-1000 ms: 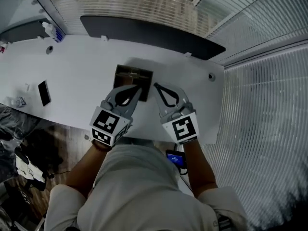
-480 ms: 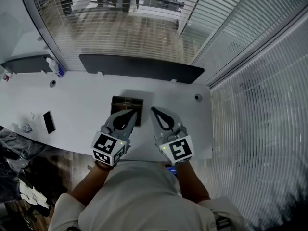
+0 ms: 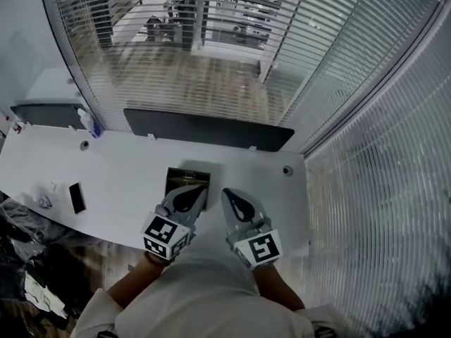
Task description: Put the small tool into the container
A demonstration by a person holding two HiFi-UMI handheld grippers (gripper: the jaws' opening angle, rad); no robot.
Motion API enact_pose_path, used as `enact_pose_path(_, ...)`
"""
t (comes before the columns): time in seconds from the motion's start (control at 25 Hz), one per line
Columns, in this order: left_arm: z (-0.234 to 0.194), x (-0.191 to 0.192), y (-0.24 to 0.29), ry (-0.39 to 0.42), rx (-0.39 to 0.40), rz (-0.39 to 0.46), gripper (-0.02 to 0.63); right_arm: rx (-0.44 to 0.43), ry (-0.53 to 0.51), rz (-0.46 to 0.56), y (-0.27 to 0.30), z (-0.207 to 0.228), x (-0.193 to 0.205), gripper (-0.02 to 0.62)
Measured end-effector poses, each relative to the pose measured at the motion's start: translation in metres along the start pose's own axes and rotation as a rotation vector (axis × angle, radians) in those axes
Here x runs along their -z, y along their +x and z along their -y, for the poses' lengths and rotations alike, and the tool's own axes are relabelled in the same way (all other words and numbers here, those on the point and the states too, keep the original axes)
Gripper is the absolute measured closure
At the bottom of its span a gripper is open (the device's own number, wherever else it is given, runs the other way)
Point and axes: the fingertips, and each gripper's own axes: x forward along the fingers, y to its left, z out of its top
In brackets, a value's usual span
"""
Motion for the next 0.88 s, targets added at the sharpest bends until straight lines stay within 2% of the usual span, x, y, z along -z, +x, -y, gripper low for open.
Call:
enact_pose_path(0.64, 0.009, 0.017, 0.000, -0.051, -0.030, -0.038, 0.604, -0.008, 0.054, 0.001, -0.018, 0.001, 0.013, 0.596)
enact_pose_path(0.88, 0.020, 0.018, 0.006, -0.040, -0.042, -0.047, 0.604, 0.001, 0.070, 0.011, -0.032, 0.015, 0.015, 0.596)
